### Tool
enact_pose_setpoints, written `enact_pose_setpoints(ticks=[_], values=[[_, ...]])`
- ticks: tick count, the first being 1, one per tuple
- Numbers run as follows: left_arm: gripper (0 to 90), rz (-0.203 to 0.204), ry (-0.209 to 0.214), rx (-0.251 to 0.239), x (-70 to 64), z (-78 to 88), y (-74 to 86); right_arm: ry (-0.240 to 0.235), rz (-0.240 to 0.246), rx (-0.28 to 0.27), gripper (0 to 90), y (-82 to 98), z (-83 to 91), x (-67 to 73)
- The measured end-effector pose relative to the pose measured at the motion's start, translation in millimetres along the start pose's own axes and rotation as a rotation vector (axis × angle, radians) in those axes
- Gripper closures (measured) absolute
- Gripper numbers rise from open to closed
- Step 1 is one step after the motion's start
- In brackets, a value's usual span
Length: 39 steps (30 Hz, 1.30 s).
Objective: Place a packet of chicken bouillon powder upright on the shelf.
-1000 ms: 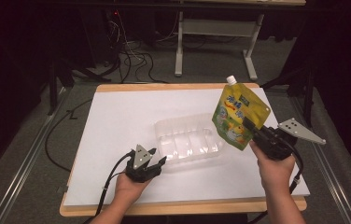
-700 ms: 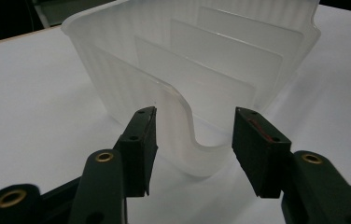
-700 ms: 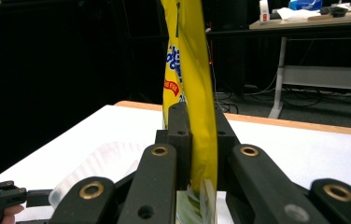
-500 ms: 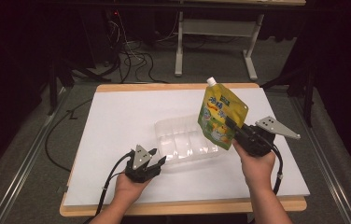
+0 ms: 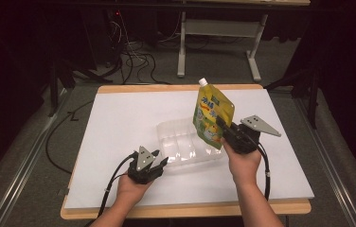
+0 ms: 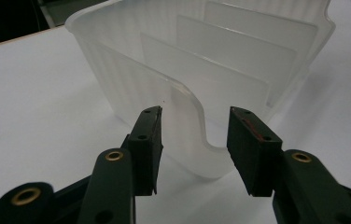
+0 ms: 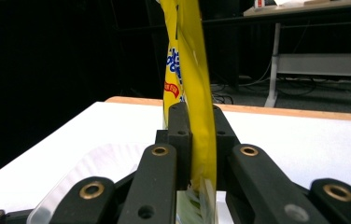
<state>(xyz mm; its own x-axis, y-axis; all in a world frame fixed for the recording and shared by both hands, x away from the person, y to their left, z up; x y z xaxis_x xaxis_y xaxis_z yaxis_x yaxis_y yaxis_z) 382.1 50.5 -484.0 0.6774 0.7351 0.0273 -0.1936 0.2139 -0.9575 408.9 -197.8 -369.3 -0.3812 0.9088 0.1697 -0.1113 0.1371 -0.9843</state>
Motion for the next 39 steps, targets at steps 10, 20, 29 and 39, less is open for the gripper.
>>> enact_pose_setpoints(ticks=[10,20,29,39], values=[[58.1,-0.007,-0.002,0.000,1.1,-0.6,0.1,0.024,-0.015,0.018,84.9,10.9,-14.8,6.0],[58.8,-0.020,-0.002,0.001,1.1,-1.9,0.1,0.044,-0.008,0.021,85.5,17.3,-23.8,11.6],[60.3,-0.035,-0.009,0.002,-0.6,-2.5,-0.3,0.045,-0.033,0.010,85.7,17.4,-24.9,16.5],[60.6,-0.040,-0.016,0.001,-0.5,-3.2,-0.1,0.050,-0.044,-0.001,85.7,21.7,-24.6,16.3]])
Point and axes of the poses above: each handheld gripper's, and its own axes: z roughly backward along the jaws, y roughly out of its underside, x roughly to its left, the point moved 6 cm from there along -z, roughly forward along the jaws, and after that the axes turned 11 degrees about -x, right-handed, at the moved point
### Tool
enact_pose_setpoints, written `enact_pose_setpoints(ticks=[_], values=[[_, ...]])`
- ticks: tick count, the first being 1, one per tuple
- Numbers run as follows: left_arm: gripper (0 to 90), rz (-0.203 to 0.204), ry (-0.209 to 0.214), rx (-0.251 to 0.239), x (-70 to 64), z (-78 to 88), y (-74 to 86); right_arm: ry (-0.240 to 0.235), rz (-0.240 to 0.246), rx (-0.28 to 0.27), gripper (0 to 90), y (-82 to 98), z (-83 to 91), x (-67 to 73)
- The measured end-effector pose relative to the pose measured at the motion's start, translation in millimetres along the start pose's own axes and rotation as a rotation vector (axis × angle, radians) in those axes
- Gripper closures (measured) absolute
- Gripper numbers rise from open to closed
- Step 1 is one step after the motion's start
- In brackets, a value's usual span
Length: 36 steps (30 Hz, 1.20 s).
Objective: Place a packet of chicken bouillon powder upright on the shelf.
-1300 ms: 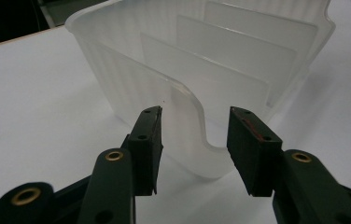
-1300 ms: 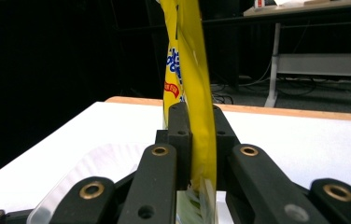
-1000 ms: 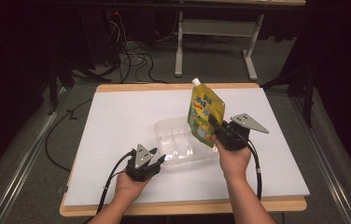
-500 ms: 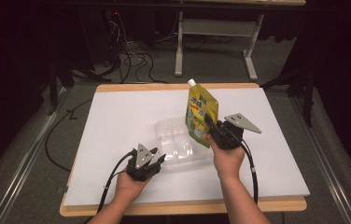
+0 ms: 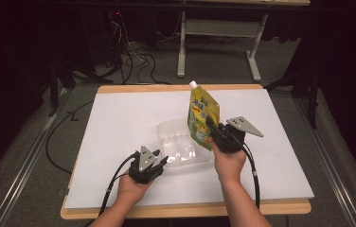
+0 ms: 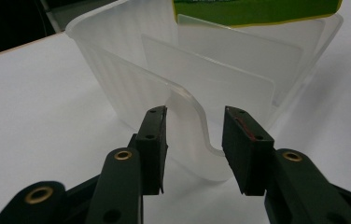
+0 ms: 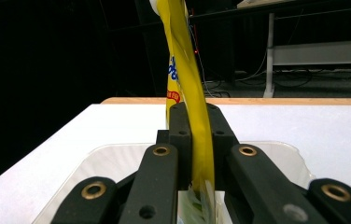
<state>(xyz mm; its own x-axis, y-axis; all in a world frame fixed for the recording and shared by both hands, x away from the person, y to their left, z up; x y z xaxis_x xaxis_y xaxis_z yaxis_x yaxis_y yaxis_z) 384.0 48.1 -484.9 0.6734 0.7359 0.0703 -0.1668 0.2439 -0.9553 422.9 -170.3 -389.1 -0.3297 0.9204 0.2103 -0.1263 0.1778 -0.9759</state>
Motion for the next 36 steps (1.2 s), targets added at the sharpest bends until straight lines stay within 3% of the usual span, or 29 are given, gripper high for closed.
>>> enact_pose_setpoints(ticks=[12,23,36], values=[[61.1,-0.002,-0.008,0.004,0.8,-0.6,-0.1,-0.008,-0.032,-0.041,85.7,17.2,3.3,-9.7],[63.7,0.013,-0.010,0.003,2.3,-0.9,-0.8,-0.017,-0.033,-0.070,85.6,29.7,4.4,-11.1],[64.7,0.011,-0.008,0.003,5.5,-1.9,-1.7,-0.040,0.008,-0.017,82.1,41.3,8.8,-3.4]])
Point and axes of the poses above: each handheld gripper's, and its own axes: z roughly backward along the jaws, y roughly out of its underside, x roughly to its left, the point moved 6 cm from there along -z, roughly forward along the jaws, and after that the axes turned 11 degrees about -x, right-handed, at the moved point
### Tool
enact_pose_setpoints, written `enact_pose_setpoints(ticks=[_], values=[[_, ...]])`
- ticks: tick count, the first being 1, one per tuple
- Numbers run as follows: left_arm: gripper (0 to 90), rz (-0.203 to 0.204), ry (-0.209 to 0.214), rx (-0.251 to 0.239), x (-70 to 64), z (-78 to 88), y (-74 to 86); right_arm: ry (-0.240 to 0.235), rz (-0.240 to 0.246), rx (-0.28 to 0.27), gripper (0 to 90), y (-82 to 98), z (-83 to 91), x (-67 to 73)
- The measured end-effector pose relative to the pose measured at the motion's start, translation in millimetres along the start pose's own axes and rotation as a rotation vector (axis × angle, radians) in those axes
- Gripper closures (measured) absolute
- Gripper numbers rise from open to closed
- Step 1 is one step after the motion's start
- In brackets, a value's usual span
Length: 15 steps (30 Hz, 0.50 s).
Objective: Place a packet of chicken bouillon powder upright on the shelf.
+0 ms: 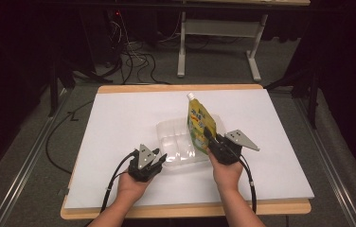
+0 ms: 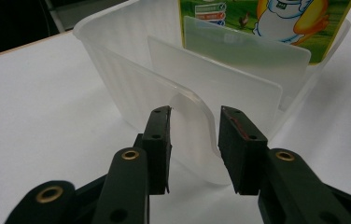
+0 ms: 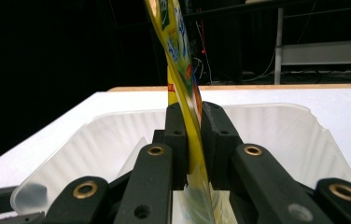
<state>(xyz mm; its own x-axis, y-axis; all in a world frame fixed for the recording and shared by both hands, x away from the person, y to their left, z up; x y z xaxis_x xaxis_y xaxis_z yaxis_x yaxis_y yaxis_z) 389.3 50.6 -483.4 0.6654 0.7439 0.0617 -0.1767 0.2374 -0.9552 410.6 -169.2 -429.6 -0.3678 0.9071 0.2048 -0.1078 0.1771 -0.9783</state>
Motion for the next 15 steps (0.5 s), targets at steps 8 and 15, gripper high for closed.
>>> enact_pose_setpoints(ticks=[8,15], values=[[65.6,0.000,-0.003,-0.001,2.2,-1.4,-0.2,-0.013,0.021,0.052,79.1,3.9,3.4,-1.3],[65.7,0.003,-0.001,0.000,2.8,-2.0,-0.3,-0.026,0.051,0.083,77.5,8.2,6.1,-0.5]])
Point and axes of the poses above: each handheld gripper's, and its own axes: z roughly backward along the jaws, y roughly out of its underside, x roughly to its left, the point moved 6 cm from there along -z, roughly forward along the jaws, and after that the axes turned 11 degrees about -x, right-handed, at the moved point
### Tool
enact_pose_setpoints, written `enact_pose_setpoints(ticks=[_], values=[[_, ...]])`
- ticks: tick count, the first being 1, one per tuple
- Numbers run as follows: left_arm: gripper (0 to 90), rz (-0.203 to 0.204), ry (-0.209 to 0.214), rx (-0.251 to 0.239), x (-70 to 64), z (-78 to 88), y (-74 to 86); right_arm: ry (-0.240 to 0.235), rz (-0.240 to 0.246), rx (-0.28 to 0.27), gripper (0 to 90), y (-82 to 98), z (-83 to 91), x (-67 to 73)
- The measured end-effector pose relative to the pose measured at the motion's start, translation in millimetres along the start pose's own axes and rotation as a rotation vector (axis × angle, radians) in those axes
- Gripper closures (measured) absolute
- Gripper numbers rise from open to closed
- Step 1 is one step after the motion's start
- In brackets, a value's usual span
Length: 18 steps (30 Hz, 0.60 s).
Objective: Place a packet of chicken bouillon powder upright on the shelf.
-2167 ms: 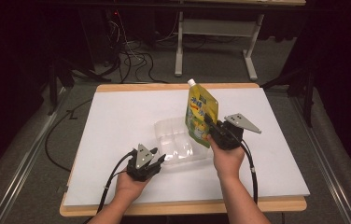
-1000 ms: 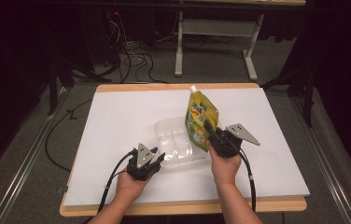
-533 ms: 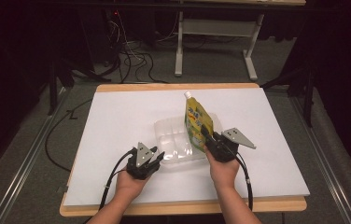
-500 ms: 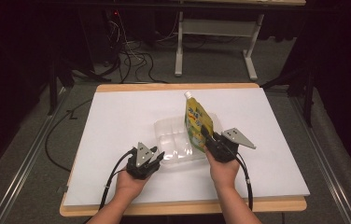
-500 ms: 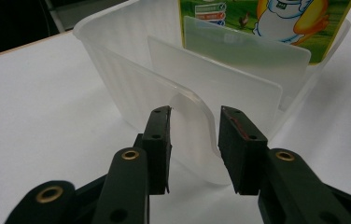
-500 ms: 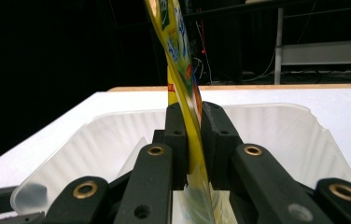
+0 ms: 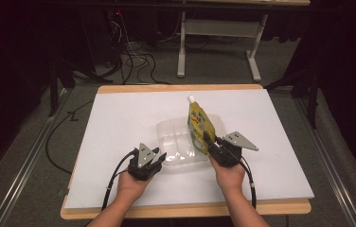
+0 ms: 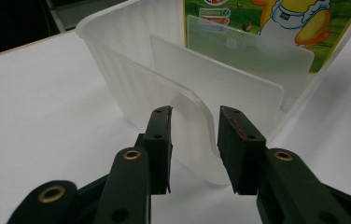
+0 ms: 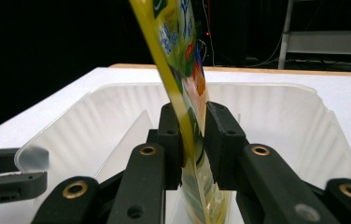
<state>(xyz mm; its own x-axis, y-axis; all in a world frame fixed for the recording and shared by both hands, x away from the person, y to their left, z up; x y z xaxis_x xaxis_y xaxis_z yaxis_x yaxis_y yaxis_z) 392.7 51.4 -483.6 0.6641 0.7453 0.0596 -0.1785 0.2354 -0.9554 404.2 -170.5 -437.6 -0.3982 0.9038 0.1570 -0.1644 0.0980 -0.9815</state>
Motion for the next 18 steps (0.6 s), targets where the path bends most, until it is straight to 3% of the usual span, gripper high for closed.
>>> enact_pose_setpoints(ticks=[4,8,12,18], values=[[65.7,-0.003,-0.002,-0.001,0.9,-0.4,0.1,-0.010,0.006,0.022,73.9,0.5,-0.5,1.8],[66.1,0.000,-0.008,-0.001,5.1,-1.4,0.5,-0.041,0.011,0.068,63.2,3.9,2.0,1.8],[66.2,-0.007,-0.017,-0.009,8.5,-3.4,1.1,-0.060,-0.010,0.055,56.9,2.5,14.2,1.4],[66.2,0.001,-0.028,-0.003,14.5,-6.7,1.4,-0.099,0.025,0.042,53.8,-4.6,34.9,5.2]])
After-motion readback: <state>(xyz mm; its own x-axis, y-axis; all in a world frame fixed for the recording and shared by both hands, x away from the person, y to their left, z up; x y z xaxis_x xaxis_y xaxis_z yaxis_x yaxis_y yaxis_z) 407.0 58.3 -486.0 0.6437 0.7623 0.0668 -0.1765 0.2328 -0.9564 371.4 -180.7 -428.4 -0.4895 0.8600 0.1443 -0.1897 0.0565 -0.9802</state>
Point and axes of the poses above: each handheld gripper's, and its own axes: z roughly backward along the jaws, y roughly out of its underside, x roughly to its left, the point moved 6 cm from there along -z, roughly forward along the jaws, and after that the axes turned 11 degrees about -x, right-handed, at the moved point
